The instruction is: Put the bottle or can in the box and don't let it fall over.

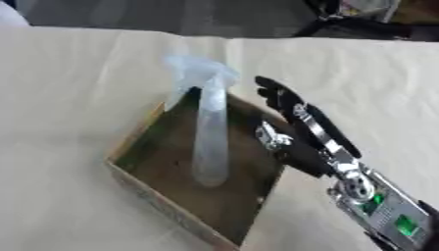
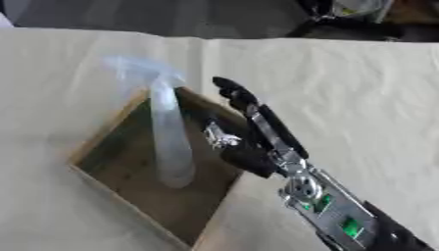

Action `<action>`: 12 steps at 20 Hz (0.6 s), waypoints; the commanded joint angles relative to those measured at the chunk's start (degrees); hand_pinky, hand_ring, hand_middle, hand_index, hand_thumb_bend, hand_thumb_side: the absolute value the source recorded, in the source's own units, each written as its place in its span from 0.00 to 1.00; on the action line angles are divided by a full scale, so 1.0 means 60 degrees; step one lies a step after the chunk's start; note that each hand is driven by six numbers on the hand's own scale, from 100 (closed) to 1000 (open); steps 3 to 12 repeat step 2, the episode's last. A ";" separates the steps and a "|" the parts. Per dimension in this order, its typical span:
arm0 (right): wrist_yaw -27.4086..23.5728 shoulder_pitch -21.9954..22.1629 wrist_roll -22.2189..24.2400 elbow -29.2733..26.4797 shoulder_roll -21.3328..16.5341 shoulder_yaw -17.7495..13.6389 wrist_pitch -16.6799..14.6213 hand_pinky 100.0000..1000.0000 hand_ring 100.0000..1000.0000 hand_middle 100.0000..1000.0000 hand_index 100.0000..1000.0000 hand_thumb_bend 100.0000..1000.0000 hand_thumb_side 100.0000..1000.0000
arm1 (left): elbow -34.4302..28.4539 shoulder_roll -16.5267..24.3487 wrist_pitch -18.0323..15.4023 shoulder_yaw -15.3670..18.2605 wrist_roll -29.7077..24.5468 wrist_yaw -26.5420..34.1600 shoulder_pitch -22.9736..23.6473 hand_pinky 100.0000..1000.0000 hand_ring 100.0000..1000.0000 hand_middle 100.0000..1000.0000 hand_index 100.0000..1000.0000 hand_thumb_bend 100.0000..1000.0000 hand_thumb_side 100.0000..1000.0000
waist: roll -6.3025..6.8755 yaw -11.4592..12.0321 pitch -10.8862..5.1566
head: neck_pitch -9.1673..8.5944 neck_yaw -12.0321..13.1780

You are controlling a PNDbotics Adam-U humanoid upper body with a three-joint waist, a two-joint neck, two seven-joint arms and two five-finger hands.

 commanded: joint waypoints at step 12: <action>-0.0229 0.0200 -0.0528 -0.0234 -0.0174 -0.0491 -0.0403 1.00 1.00 1.00 1.00 0.00 0.63 | -0.0189 0.0297 -0.0014 0.0130 0.0035 -0.0068 -0.0040 1.00 0.81 0.82 0.75 0.25 0.53 | 0.0052 -0.0041 -0.0241 | 0.0033 0.0060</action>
